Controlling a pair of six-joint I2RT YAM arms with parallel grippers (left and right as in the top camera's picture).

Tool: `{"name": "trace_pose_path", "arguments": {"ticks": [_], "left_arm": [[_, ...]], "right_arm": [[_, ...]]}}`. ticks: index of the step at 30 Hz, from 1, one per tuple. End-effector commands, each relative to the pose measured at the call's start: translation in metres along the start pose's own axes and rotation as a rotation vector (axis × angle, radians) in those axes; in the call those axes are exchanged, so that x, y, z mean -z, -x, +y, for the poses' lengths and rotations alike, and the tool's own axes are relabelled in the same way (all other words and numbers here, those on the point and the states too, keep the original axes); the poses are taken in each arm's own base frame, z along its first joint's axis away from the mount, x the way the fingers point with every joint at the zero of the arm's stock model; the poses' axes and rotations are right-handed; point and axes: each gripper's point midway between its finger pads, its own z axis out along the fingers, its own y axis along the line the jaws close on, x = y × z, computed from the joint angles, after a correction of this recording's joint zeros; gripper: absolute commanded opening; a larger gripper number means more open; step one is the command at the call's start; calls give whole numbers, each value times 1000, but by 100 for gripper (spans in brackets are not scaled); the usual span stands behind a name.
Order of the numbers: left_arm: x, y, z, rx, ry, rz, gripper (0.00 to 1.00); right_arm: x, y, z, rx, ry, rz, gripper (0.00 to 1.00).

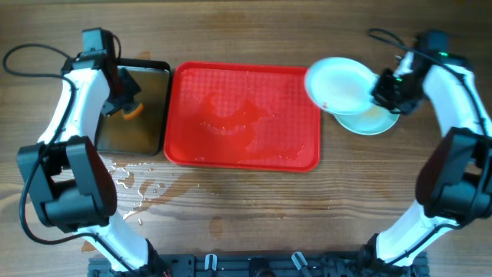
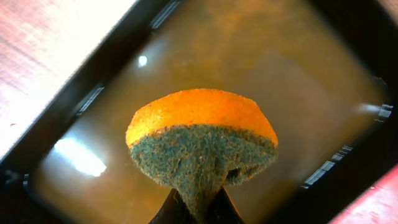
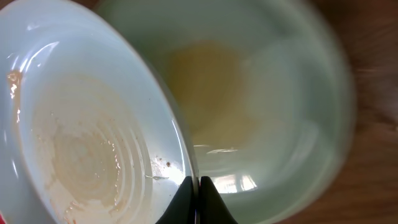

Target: Clean dirty plates on tray and stack at the side

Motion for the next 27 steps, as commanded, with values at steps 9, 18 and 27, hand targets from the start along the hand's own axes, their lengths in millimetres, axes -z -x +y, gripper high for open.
{"name": "trace_pose_path", "arguments": {"ticks": [9, 18, 27], "left_arm": [[-46, -1, 13, 41, 46, 22, 13], [-15, 12, 11, 46, 26, -16, 100], [104, 8, -23, 21, -218, -84, 100]], "right_arm": [[-4, 8, -76, -116, -170, -73, 9], [55, 20, -19, 19, 65, -187, 44], [203, -29, 43, 315, 242, -511, 100]]}}
